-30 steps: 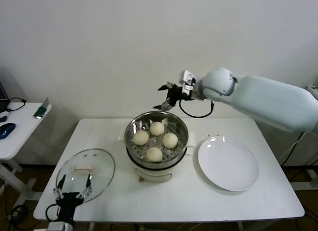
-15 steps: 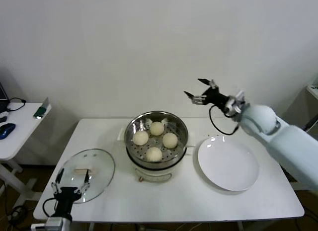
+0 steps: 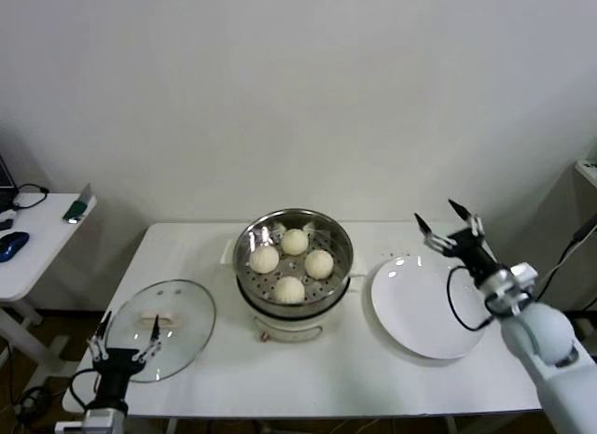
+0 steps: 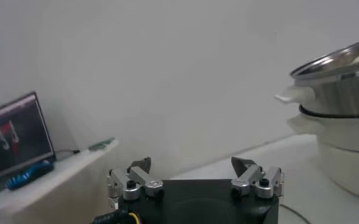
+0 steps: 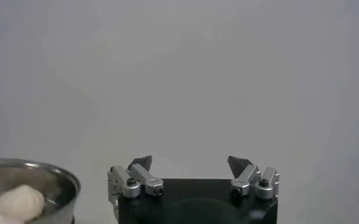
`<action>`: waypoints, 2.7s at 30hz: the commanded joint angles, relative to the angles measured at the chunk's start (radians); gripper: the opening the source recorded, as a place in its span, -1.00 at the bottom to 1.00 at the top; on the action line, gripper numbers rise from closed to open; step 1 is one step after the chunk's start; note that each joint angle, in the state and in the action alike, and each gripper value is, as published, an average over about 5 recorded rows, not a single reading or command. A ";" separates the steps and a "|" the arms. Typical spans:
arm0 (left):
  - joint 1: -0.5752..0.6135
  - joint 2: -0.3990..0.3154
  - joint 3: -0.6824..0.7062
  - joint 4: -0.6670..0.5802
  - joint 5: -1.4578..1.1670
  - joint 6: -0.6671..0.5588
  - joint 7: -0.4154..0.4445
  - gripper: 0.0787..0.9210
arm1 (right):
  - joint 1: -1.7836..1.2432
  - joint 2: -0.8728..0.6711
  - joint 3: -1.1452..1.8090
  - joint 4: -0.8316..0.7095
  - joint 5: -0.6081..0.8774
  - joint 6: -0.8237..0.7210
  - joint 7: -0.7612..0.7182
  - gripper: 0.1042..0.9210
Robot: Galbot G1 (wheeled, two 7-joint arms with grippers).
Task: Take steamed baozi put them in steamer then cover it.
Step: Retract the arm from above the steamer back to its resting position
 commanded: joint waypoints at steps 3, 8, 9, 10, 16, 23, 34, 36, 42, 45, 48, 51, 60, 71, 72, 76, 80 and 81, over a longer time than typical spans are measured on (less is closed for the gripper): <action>0.013 0.117 -0.020 -0.027 0.484 -0.042 -0.262 0.77 | -0.414 0.264 0.165 0.013 -0.129 0.146 -0.042 0.76; 0.016 0.165 -0.008 0.012 0.779 -0.018 -0.306 0.77 | -0.436 0.314 0.154 0.006 -0.143 0.160 -0.038 0.76; 0.015 0.167 -0.001 0.027 0.821 -0.018 -0.308 0.77 | -0.439 0.320 0.152 0.002 -0.146 0.164 -0.037 0.76; 0.013 0.166 0.006 0.047 0.873 -0.019 -0.309 0.77 | -0.441 0.325 0.149 -0.003 -0.149 0.169 -0.036 0.76; -0.017 0.150 0.032 0.194 1.104 -0.022 -0.294 0.77 | -0.444 0.336 0.143 -0.035 -0.161 0.200 -0.035 0.76; -0.075 0.116 0.027 0.325 1.169 0.021 -0.297 0.77 | -0.432 0.335 0.143 -0.054 -0.150 0.214 -0.034 0.76; -0.164 0.088 0.034 0.409 1.164 0.042 -0.324 0.77 | -0.418 0.353 0.132 -0.061 -0.161 0.212 -0.034 0.76; -0.180 0.087 0.039 0.423 1.166 0.042 -0.324 0.77 | -0.421 0.354 0.133 -0.059 -0.163 0.212 -0.034 0.76; -0.238 0.090 0.048 0.477 1.171 0.042 -0.323 0.77 | -0.438 0.357 0.144 -0.044 -0.160 0.216 -0.034 0.76; -0.263 0.090 0.053 0.493 1.173 0.043 -0.325 0.77 | -0.445 0.361 0.148 -0.041 -0.160 0.219 -0.035 0.76; -0.280 0.090 0.059 0.502 1.175 0.044 -0.324 0.77 | -0.451 0.364 0.151 -0.041 -0.162 0.221 -0.036 0.76; -0.298 0.090 0.063 0.521 1.181 0.044 -0.326 0.77 | -0.454 0.368 0.156 -0.039 -0.163 0.223 -0.036 0.76; -0.338 0.095 0.065 0.553 1.180 0.053 -0.334 0.77 | -0.460 0.386 0.154 -0.043 -0.177 0.227 -0.038 0.76; -0.365 0.096 0.076 0.610 1.185 0.063 -0.341 0.67 | -0.459 0.400 0.156 -0.039 -0.191 0.230 -0.041 0.76; -0.365 0.096 0.076 0.615 1.186 0.063 -0.341 0.62 | -0.460 0.400 0.156 -0.039 -0.191 0.230 -0.041 0.76; -0.368 0.095 0.076 0.632 1.189 0.062 -0.345 0.33 | -0.462 0.402 0.157 -0.038 -0.192 0.233 -0.042 0.76; -0.367 0.091 0.077 0.636 1.192 0.063 -0.351 0.06 | -0.462 0.403 0.158 -0.037 -0.193 0.235 -0.041 0.76; -0.367 0.090 0.077 0.635 1.192 0.063 -0.351 0.00 | -0.462 0.403 0.158 -0.037 -0.193 0.235 -0.041 0.76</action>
